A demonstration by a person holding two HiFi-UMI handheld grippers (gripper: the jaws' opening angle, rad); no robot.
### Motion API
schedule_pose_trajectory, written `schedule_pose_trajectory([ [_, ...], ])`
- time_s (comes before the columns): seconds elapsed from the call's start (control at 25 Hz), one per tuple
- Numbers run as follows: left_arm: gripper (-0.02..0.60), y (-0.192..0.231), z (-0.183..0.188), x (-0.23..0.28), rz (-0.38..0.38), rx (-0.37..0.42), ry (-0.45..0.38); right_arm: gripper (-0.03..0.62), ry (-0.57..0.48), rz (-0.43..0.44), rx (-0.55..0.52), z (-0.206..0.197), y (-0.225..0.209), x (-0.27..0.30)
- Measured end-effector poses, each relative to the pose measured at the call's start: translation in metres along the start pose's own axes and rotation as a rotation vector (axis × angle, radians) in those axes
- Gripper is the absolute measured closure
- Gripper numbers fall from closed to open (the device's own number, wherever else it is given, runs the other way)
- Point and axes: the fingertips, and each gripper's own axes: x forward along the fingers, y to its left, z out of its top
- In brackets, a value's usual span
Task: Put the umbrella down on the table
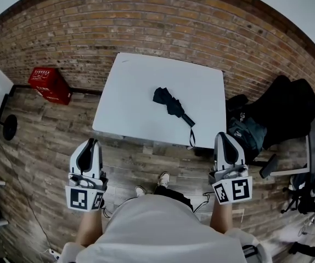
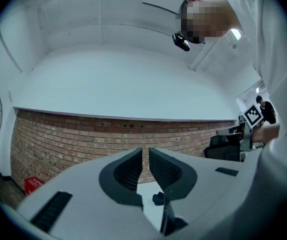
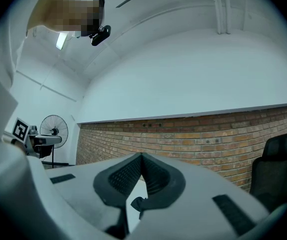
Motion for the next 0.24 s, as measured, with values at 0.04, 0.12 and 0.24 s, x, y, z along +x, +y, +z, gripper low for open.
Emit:
schedule_pose_trajectory([
  [0.04, 0.522, 0.001, -0.001, -0.002, -0.002, -0.002, 0.001, 0.576, 0.001, -0.001, -0.001, 0.000, 0.003, -0.002],
  [0.12, 0.522, 0.003, -0.002, -0.007, -0.004, -0.003, 0.000, 0.576, 0.003, -0.002, -0.003, 0.000, 0.009, -0.005],
  [0.24, 0.522, 0.007, -0.002, -0.014, -0.009, -0.002, -0.004, 0.576, 0.006, -0.005, -0.007, -0.001, 0.017, -0.010],
])
